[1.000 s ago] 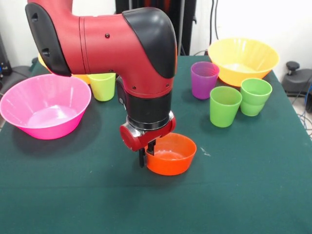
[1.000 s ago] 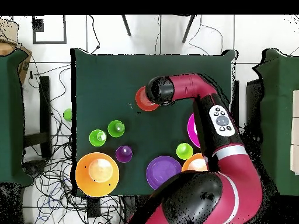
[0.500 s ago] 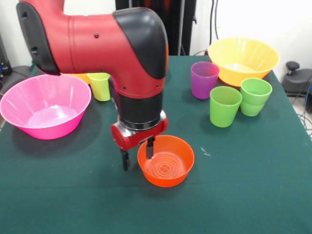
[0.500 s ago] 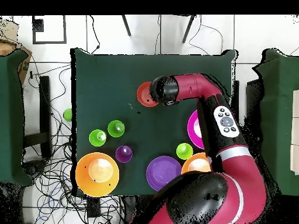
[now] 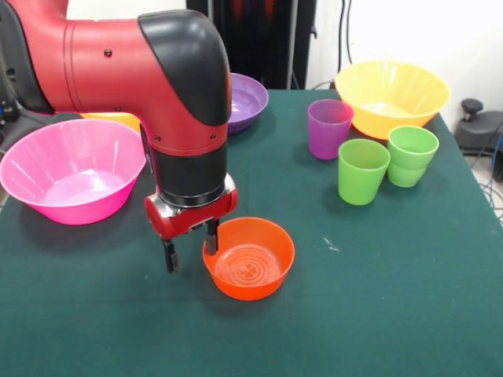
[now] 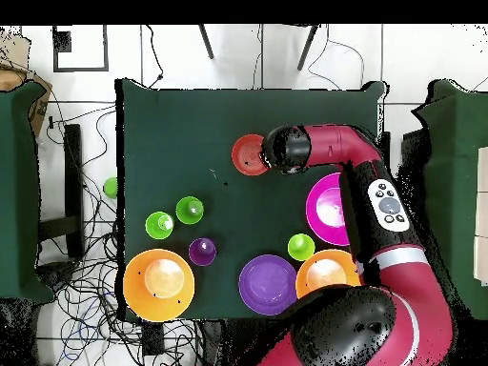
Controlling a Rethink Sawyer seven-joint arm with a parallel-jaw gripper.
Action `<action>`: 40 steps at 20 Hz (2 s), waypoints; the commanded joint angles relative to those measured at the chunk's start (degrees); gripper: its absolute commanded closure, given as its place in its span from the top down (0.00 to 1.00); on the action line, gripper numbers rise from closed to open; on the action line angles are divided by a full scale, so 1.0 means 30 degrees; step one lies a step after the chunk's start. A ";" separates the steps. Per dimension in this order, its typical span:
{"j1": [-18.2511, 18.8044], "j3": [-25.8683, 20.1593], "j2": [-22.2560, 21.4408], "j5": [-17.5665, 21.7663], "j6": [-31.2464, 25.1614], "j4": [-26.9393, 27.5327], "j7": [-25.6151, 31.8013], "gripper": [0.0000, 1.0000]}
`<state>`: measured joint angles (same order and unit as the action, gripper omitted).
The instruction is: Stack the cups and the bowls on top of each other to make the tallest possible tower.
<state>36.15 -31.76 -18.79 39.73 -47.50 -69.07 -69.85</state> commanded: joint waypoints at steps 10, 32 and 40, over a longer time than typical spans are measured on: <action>-0.0097 0.0416 -0.1251 0.0238 -0.2714 -0.0548 0.3708 1.00; 0.1869 -0.0262 -0.5343 -0.0472 -0.4609 -0.3648 0.4515 1.00; 0.3658 -0.1080 -0.5225 -0.0164 -0.2048 -0.5027 0.4514 1.00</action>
<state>45.94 -33.08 -36.02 37.72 -56.47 -77.19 -69.85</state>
